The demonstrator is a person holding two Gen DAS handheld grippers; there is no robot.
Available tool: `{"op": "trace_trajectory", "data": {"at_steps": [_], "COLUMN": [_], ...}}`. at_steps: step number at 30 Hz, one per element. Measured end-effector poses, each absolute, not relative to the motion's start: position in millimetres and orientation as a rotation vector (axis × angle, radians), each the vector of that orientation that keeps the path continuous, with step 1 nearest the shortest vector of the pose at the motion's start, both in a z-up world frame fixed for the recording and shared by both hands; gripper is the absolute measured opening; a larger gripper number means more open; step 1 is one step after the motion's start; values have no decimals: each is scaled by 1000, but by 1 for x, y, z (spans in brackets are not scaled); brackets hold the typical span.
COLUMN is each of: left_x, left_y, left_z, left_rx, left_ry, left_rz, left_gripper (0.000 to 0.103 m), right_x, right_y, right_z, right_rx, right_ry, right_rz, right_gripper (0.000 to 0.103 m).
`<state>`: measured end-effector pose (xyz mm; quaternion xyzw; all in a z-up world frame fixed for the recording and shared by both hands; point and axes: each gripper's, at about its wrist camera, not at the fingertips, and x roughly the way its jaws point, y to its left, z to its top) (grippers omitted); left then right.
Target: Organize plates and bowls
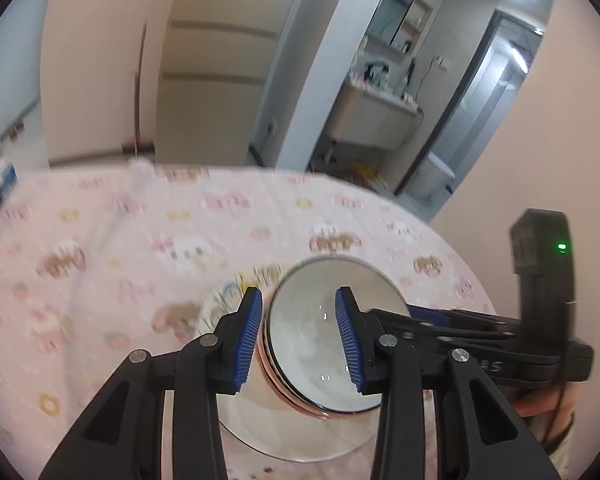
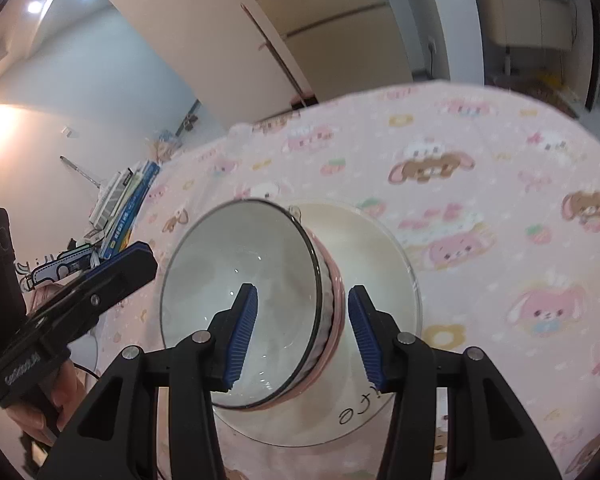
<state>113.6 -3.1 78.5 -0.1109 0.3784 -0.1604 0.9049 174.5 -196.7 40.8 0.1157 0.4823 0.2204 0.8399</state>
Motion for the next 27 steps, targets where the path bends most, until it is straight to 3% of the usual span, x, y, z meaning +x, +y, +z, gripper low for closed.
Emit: {"op": "trace_trajectory", "data": {"at_steps": [6,11,13,15,17,18,19,27], "left_x": [80,31,13,1,-6,-8,-12,-46], "left_y": [-6,-10,-12,-13,-12,-10,-8,-2], "left_z": [109,137,147,156,160,161,163,164], "left_rx": [-127,-66,-30,-11,-13,-17,-26,-17], "left_ry": [533,267,178,122,95,86,68,-52], "left_rz": [-280,-268,-245,-226,-231,-241,-242,-231], "left_gripper": [44,80,87,87,92,94,102,103], "right_x": [145,117,105,91,77,69,61,20], "right_y": [-201,-205,-206,-207,-208,-210,-211,-211], "right_z": [87,113,124,135,144,147,151,173], "right_rx": [138,127,121,110,111,116,122,99], "right_ry": [751,553,482,408,333,294,251,87], "right_rz": [429,409,409,398,383,375,365,273], "right_gripper": [47,48,50,59,83,90,100,103]}}
